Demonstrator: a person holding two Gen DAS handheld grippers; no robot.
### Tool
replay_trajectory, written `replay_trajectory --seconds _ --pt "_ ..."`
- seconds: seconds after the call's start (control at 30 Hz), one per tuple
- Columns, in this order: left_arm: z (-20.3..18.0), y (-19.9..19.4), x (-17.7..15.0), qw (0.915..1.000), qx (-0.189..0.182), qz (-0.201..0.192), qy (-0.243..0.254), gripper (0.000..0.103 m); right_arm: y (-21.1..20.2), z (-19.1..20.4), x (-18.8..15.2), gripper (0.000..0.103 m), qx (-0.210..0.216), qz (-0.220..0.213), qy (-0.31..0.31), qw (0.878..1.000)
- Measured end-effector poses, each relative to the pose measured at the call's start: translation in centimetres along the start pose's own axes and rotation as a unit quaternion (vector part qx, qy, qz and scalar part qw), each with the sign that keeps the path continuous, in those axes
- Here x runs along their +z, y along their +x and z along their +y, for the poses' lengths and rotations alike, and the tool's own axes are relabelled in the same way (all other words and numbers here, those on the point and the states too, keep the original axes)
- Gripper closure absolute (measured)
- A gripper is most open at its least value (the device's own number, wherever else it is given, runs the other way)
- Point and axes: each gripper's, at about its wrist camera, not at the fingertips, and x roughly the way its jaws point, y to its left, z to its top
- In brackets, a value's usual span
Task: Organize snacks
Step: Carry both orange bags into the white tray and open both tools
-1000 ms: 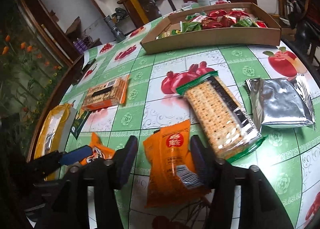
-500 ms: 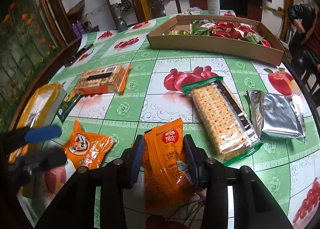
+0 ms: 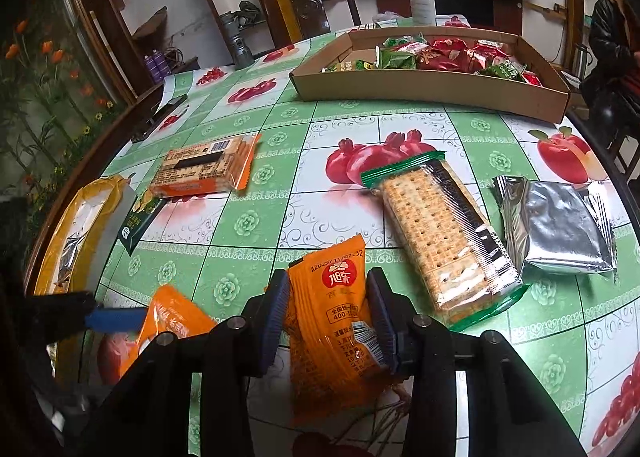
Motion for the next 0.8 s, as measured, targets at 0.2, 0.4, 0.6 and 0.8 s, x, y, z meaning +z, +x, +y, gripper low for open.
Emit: replay_trajectory --seconds 0.2,0.4,0.6,0.8 --pt "-3.8 1.8 -0.7 0.9893 0.122 -0.024 0.076 0.025 0.1 0.1 0.0 0.060 -0.006 -0.004 -0.009 1.000" --pt "-3.2 0.0 -1.9 0.9927 0.102 -0.048 0.042 0.058 0.1 0.3 -0.2 0.057 -0.003 -0.010 -0.018 1.000" --pt "-1.0 -4.3 -4.2 0.9929 0.073 -0.093 -0.010 0.058 -0.2 0.0 -0.3 0.055 0.009 -0.005 -0.011 1.000" --pt "0.9 -8.8 -6.5 0.9876 0.057 -0.142 -0.034 0.058 -1.0 0.3 -1.2 0.048 -0.008 0.016 -0.014 1.000"
